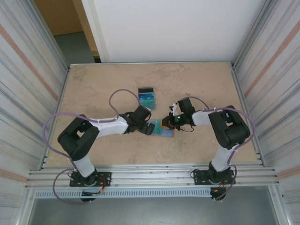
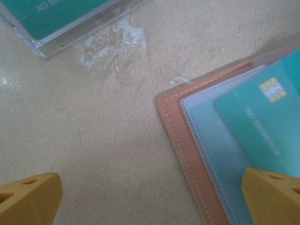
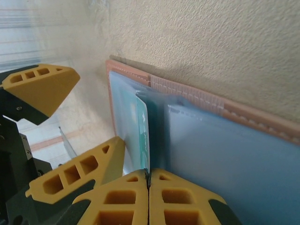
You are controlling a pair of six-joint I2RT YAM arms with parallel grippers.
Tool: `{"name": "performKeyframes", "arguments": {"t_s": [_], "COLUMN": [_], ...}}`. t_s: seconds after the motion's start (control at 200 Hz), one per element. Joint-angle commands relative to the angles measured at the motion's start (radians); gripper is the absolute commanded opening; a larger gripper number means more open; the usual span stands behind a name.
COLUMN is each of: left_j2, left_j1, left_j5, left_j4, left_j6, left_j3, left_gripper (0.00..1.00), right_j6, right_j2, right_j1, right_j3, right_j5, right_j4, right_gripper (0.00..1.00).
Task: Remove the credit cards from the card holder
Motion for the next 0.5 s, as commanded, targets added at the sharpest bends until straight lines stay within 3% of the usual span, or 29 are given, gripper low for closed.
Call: {"name": "performKeyframes", "arguments": {"t_s": [0.0, 0.496], "left_j2": [0.021, -0.020], "left_j1": [0.014, 0.002], "left_j5": [-0.025, 0.021], "left_j4": [-0.068, -0.071], "left_j6": [0.022, -0.010], "left_j3": [0.006, -0.001], "left_gripper": [0.99, 0.99], "right_j6": [-0.041, -0.108], "right_j2": [-0.024, -0.114], "right_j1": [-0.009, -0.072], "right_j3": [-0.002, -0.027], "right_j5": [0.057, 0.102], "right_j4": [-0.090, -0.162], "right_gripper": [0.05, 0.02]}}
